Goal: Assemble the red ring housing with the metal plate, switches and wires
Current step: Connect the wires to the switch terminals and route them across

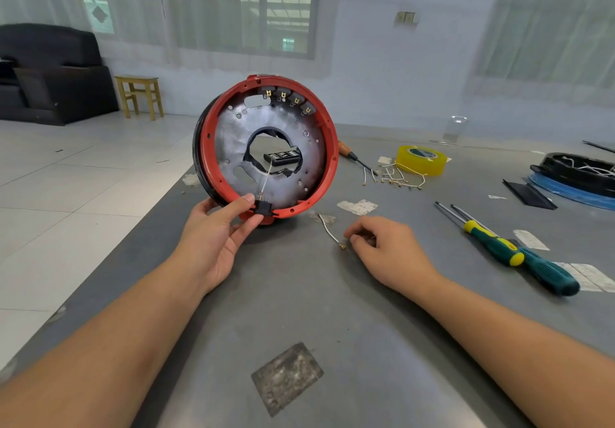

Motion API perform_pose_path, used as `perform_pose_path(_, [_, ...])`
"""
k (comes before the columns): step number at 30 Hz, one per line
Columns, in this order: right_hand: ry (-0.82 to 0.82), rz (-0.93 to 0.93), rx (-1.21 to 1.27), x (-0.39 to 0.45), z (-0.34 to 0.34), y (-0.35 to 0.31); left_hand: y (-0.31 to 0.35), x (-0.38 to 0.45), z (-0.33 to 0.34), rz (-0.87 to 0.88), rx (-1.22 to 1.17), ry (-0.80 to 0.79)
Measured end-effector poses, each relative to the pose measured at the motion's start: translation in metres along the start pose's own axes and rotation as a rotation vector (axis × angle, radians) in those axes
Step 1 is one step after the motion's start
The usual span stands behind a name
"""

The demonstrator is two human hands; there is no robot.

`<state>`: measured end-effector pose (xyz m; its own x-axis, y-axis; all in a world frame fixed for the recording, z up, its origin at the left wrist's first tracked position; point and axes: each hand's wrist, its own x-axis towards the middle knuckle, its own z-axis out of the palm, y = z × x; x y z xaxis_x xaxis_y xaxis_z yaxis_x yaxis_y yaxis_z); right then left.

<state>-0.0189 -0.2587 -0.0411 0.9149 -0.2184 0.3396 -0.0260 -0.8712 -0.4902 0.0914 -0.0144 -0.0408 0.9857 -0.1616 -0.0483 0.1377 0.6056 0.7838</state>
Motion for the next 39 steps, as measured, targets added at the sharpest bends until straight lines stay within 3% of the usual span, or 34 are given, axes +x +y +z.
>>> perform_pose_path(5, [0.01, 0.015, -0.019, 0.006, 0.004, -0.005, 0.001, -0.002, 0.001, -0.004, 0.015, 0.014])
perform_pose_path(17, [-0.064, -0.06, -0.36, 0.005, 0.005, -0.015, 0.001, -0.003, 0.003, -0.015, 0.018, 0.027])
perform_pose_path(23, [-0.149, -0.286, -0.556, -0.004, 0.006, -0.012, 0.001, -0.003, 0.003, -0.013, 0.019, 0.028])
perform_pose_path(39, [-0.186, -0.482, -0.612, -0.006, 0.001, -0.017, 0.002, -0.004, 0.003, -0.011, 0.026, 0.009])
